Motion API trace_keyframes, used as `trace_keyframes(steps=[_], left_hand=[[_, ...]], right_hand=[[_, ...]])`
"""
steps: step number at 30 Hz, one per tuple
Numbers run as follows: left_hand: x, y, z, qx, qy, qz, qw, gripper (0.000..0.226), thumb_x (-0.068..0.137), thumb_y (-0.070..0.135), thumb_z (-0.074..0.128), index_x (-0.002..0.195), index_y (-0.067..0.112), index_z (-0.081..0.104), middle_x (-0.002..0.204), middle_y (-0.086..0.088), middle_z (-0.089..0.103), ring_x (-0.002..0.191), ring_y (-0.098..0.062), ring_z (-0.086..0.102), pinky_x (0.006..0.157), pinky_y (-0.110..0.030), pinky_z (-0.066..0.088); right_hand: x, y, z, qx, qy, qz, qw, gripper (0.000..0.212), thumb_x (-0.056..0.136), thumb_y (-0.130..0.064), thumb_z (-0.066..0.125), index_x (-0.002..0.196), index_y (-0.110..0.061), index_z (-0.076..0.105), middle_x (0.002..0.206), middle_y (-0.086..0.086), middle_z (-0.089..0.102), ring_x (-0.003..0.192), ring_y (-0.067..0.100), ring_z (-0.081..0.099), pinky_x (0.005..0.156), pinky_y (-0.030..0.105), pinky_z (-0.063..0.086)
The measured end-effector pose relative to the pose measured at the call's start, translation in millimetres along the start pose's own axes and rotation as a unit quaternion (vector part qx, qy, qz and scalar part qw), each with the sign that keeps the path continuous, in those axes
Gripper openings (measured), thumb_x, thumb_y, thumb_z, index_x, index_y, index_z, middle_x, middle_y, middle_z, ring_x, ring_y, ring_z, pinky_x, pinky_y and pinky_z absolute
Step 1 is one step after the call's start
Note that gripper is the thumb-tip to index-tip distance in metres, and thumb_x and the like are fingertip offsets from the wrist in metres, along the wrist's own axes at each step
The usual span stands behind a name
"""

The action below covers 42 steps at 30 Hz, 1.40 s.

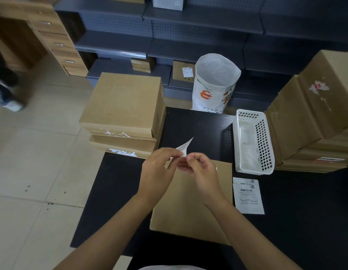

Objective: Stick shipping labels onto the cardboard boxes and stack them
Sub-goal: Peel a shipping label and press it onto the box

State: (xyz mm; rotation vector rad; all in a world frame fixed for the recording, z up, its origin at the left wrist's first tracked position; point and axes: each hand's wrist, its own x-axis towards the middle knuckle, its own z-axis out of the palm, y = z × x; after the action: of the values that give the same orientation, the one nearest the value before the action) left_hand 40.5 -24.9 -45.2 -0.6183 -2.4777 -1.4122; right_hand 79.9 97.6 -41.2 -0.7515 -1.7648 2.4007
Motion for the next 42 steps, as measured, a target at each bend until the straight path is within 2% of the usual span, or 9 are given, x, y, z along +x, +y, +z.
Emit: trace_keyframes(steps=[16, 20, 22, 26, 29, 32, 35, 38, 42], left_hand=[[-3, -3, -1, -0.002, -0.02, -0.003, 1.0, 0.014, 0.084, 0.01, 0.072, 0.096, 0.016, 0.074, 0.093, 0.008, 0.071, 0.087, -0.007, 0.066, 0.075, -0.034, 0.056], [-2, 0, -2, -0.045, -0.075, -0.055, 0.995, 0.017, 0.085, 0.012, 0.071, 0.101, 0.019, 0.073, 0.095, 0.013, 0.071, 0.091, 0.0, 0.064, 0.079, -0.022, 0.052], [0, 1, -2, -0.062, -0.095, -0.076, 0.991, 0.016, 0.086, 0.014, 0.069, 0.101, 0.019, 0.074, 0.095, 0.014, 0.072, 0.092, -0.001, 0.065, 0.081, -0.023, 0.052], [3, 4, -6, -0.089, -0.117, -0.124, 0.981, 0.015, 0.086, 0.014, 0.069, 0.094, 0.026, 0.074, 0.088, 0.018, 0.072, 0.089, 0.0, 0.065, 0.082, -0.028, 0.054], [3, 8, -8, -0.1, -0.141, -0.146, 0.974, 0.019, 0.086, 0.014, 0.069, 0.09, 0.033, 0.07, 0.085, 0.019, 0.07, 0.086, 0.001, 0.065, 0.079, -0.02, 0.053], [3, 13, -8, -0.17, -0.131, -0.219, 0.952, 0.013, 0.086, 0.013, 0.069, 0.085, 0.026, 0.071, 0.081, 0.013, 0.07, 0.081, 0.0, 0.065, 0.073, -0.013, 0.05], [4, 12, -6, -0.233, -0.094, -0.31, 0.917, 0.005, 0.086, 0.012, 0.067, 0.083, 0.013, 0.07, 0.081, 0.004, 0.07, 0.076, -0.004, 0.064, 0.071, -0.019, 0.05], [7, 5, -2, -0.265, -0.042, -0.378, 0.886, 0.006, 0.088, 0.009, 0.062, 0.084, 0.01, 0.066, 0.086, -0.004, 0.069, 0.083, -0.014, 0.064, 0.081, -0.032, 0.054], [10, 6, -1, -0.303, -0.001, -0.431, 0.85, 0.007, 0.093, 0.009, 0.055, 0.088, 0.009, 0.06, 0.092, -0.012, 0.067, 0.087, -0.022, 0.065, 0.08, -0.031, 0.056]], right_hand=[[-1, 4, 2, -0.045, 0.002, -0.01, 0.999, 0.012, 0.096, -0.007, 0.053, 0.091, -0.008, 0.064, 0.088, 0.005, 0.071, 0.084, 0.014, 0.068, 0.078, 0.024, 0.055], [-1, 4, -1, -0.105, 0.005, -0.032, 0.994, 0.013, 0.096, -0.011, 0.054, 0.088, -0.015, 0.064, 0.086, -0.007, 0.067, 0.082, 0.003, 0.062, 0.075, 0.017, 0.05], [-1, 4, -3, -0.134, 0.002, -0.04, 0.99, 0.014, 0.096, -0.014, 0.055, 0.085, -0.02, 0.062, 0.086, -0.01, 0.065, 0.083, 0.002, 0.06, 0.076, 0.018, 0.05], [-5, 0, -6, -0.221, -0.017, -0.081, 0.972, 0.016, 0.096, -0.012, 0.055, 0.085, -0.022, 0.06, 0.091, -0.005, 0.062, 0.079, -0.004, 0.056, 0.071, 0.01, 0.045], [-7, -4, -7, -0.253, -0.027, -0.105, 0.961, 0.021, 0.094, -0.007, 0.056, 0.08, -0.023, 0.058, 0.089, -0.003, 0.059, 0.075, -0.005, 0.053, 0.067, 0.007, 0.042], [-11, -6, -5, -0.247, -0.025, -0.104, 0.963, 0.02, 0.093, -0.008, 0.057, 0.079, -0.022, 0.056, 0.086, -0.002, 0.059, 0.073, -0.003, 0.053, 0.064, 0.007, 0.042], [-10, -3, -5, -0.193, 0.025, -0.036, 0.98, 0.016, 0.094, -0.008, 0.053, 0.08, -0.015, 0.055, 0.084, 0.001, 0.062, 0.079, 0.01, 0.058, 0.064, 0.01, 0.046], [0, 4, -8, 0.025, 0.111, 0.105, 0.988, 0.02, 0.093, -0.006, 0.043, 0.08, -0.008, 0.058, 0.087, 0.007, 0.07, 0.088, 0.021, 0.064, 0.082, 0.029, 0.052], [6, 10, -19, 0.302, 0.164, 0.196, 0.919, 0.018, 0.094, -0.002, 0.032, 0.087, -0.006, 0.048, 0.102, 0.02, 0.063, 0.09, 0.028, 0.061, 0.071, 0.034, 0.054]])
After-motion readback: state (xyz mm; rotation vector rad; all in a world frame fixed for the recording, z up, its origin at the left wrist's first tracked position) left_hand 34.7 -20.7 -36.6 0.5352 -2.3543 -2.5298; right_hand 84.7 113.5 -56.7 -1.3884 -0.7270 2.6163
